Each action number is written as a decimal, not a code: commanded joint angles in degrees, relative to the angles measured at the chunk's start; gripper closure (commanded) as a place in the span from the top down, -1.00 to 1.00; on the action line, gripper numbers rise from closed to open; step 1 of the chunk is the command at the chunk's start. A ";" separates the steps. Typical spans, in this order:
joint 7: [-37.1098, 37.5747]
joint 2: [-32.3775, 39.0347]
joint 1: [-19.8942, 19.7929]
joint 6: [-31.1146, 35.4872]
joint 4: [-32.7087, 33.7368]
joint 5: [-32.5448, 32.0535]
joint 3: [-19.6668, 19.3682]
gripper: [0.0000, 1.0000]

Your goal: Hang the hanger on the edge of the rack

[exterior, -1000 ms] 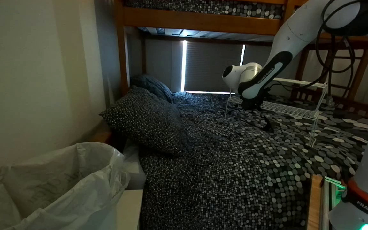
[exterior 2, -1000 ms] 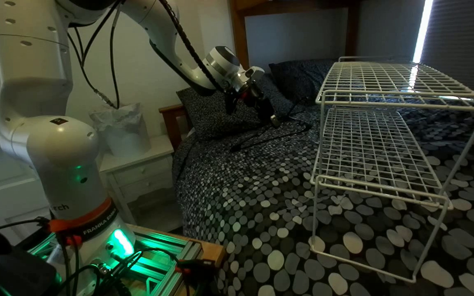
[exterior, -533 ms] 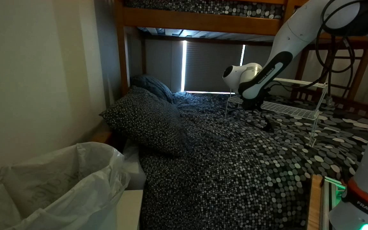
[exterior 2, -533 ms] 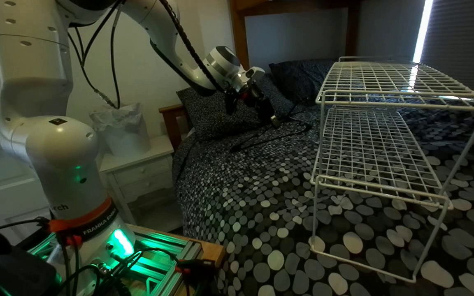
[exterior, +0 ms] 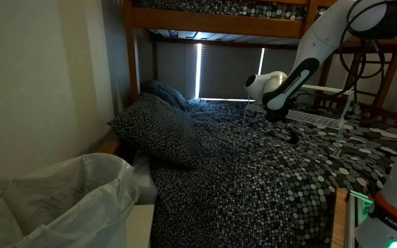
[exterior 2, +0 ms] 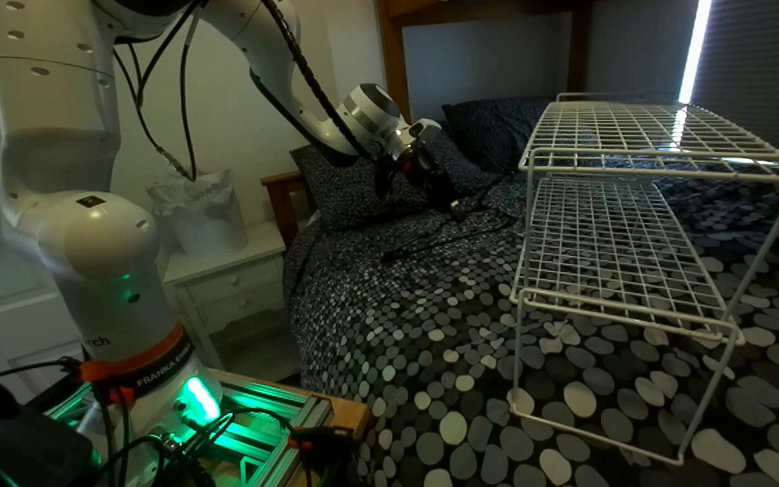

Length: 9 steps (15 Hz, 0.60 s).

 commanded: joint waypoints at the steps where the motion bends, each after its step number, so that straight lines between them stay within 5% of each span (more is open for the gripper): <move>1: 1.49 -1.69 -1.98 5.66 -3.92 -4.06 0.45 -0.96; 9: 2.27 -0.56 -5.54 14.09 -6.61 -6.80 -0.71 -0.96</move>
